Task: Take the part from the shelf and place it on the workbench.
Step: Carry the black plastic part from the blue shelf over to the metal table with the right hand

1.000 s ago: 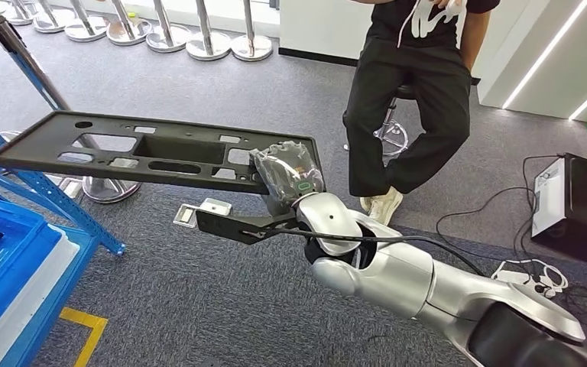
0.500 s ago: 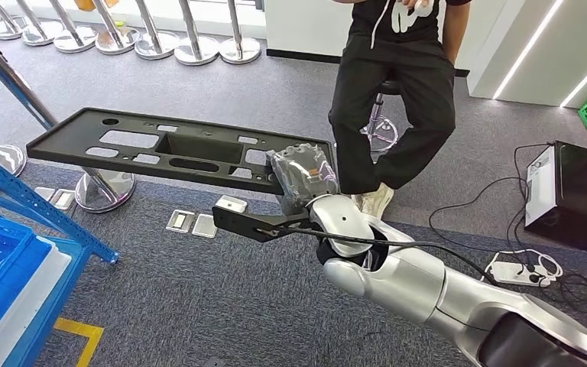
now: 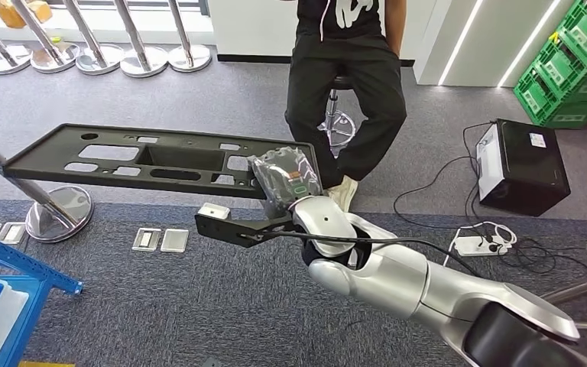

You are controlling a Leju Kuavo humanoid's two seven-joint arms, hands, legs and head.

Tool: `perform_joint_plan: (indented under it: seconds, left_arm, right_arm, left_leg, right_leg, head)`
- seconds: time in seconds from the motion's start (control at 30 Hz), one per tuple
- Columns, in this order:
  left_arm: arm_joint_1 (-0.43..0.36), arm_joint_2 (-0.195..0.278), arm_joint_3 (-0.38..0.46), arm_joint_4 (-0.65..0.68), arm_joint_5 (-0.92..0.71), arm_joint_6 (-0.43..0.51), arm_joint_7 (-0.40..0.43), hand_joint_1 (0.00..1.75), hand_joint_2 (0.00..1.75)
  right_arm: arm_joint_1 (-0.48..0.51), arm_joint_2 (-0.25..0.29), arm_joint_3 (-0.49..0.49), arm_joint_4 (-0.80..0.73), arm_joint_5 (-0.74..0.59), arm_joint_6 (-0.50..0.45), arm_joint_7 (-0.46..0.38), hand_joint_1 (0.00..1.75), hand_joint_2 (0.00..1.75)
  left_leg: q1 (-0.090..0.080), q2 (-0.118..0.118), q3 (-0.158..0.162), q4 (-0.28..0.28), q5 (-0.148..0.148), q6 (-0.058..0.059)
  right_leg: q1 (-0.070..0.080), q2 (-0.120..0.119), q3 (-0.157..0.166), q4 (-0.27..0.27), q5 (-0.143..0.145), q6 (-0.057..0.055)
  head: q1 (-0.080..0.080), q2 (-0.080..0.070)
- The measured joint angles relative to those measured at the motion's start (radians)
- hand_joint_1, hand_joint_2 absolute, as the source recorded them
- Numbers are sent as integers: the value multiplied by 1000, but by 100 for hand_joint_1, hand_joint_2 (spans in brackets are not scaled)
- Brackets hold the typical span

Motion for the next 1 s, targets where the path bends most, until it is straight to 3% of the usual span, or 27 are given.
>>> perform_joint_plan:
  seconds: [0.07,0.13,0.2,0.23,0.33,0.4,0.47,0.53,0.63,0.7,0.73,0.77,0.83,0.87,0.93,1.0]
  left_arm:
    - [3,-1,0,-2,-2,-2,-10,0,175]
    - [10,2,0,-2,-5,-3,-25,0,175]
    - [13,4,0,-2,-4,-4,-33,0,175]
    - [14,5,0,-2,-2,-5,-35,0,175]
    - [17,7,0,-1,3,-8,-39,0,175]
    - [19,9,0,-1,3,-8,-43,0,175]
    - [21,11,0,-1,3,-8,-46,0,175]
    - [23,13,0,-1,3,-8,-47,0,175]
    - [18,14,0,-2,3,-9,-54,0,175]
    - [17,14,0,-2,3,-8,-61,0,175]
    - [17,14,0,-2,3,-8,-66,0,175]
    - [17,14,0,-2,3,-7,-70,0,175]
    - [20,14,0,-2,1,-5,-78,0,175]
    - [21,14,0,-2,1,-5,-82,0,175]
    - [22,13,0,-3,0,-3,-85,0,175]
    - [22,11,0,-4,-3,1,-80,0,175]
  right_arm:
    - [-3,-1,-1,2,-7,4,9,175,175]
    - [-4,-2,-2,9,-16,5,15,175,175]
    - [-3,-4,-2,21,-20,3,15,175,175]
    - [-3,-5,-2,26,-20,3,14,175,175]
    - [-7,-4,-4,35,-19,1,10,175,175]
    - [-11,-2,-6,39,-18,-2,8,175,175]
    - [-13,-1,-6,44,-17,-4,6,175,175]
    - [-15,1,-7,49,-17,-4,6,175,175]
    - [-18,8,-8,56,-17,-4,6,175,175]
    - [-18,10,-8,58,-13,-5,6,175,175]
    - [-19,10,-8,58,-10,-5,7,175,175]
    - [-20,11,-8,58,-6,-6,9,175,175]
    - [-30,13,-10,57,4,-6,15,175,175]
    - [-38,15,-11,56,8,-5,20,175,175]
    - [-54,15,-14,48,17,-1,31,175,175]
    - [-63,13,-18,36,19,8,42,175,175]
  left_leg:
    - [7,14,5,-8,4,6]
    - [7,27,7,-9,3,8]
    - [7,39,8,-8,1,7]
    - [7,44,10,-8,-1,5]
    - [4,57,19,-6,-11,-6]
    - [-1,64,19,-5,-16,-15]
    - [-3,75,23,-8,-18,-24]
    - [-2,73,19,16,-39,-34]
    - [-5,41,-51,181,-125,-38]
    - [-8,33,-95,275,-150,-36]
    - [-9,32,-97,276,-136,-35]
    - [-9,31,-84,240,-105,-33]
    - [-5,11,-41,118,-34,-30]
    - [-2,-1,-25,68,-16,-27]
    - [-2,-16,-16,32,-13,-20]
    - [0,-5,-14,25,-11,-9]
  right_leg:
    - [0,-29,-26,61,-37,14]
    - [-13,-62,-89,191,-95,30]
    - [-25,-77,-129,265,-108,40]
    - [-29,-82,-121,246,-87,42]
    - [-28,-114,-30,58,-2,40]
    - [-21,-127,-5,0,6,32]
    - [-19,-114,-8,-1,3,21]
    - [-23,-102,-5,-6,3,9]
    - [-22,-84,0,-10,4,-9]
    - [-16,-69,5,-9,1,-15]
    - [-14,-59,8,-8,0,-16]
    - [-12,-48,10,-6,-1,-16]
    - [-10,-27,9,2,-4,-13]
    - [-10,-18,4,9,-5,-11]
    - [-10,-2,-7,15,-4,-3]
    - [-11,4,-13,18,-3,7]
  head:
    - [12,0]
    - [27,0]
    - [33,0]
    - [37,0]
    - [50,0]
    - [52,0]
    - [45,0]
    - [39,0]
    - [16,0]
    - [7,0]
    - [5,0]
    - [4,0]
    - [2,0]
    - [0,0]
    - [1,0]
    - [4,0]
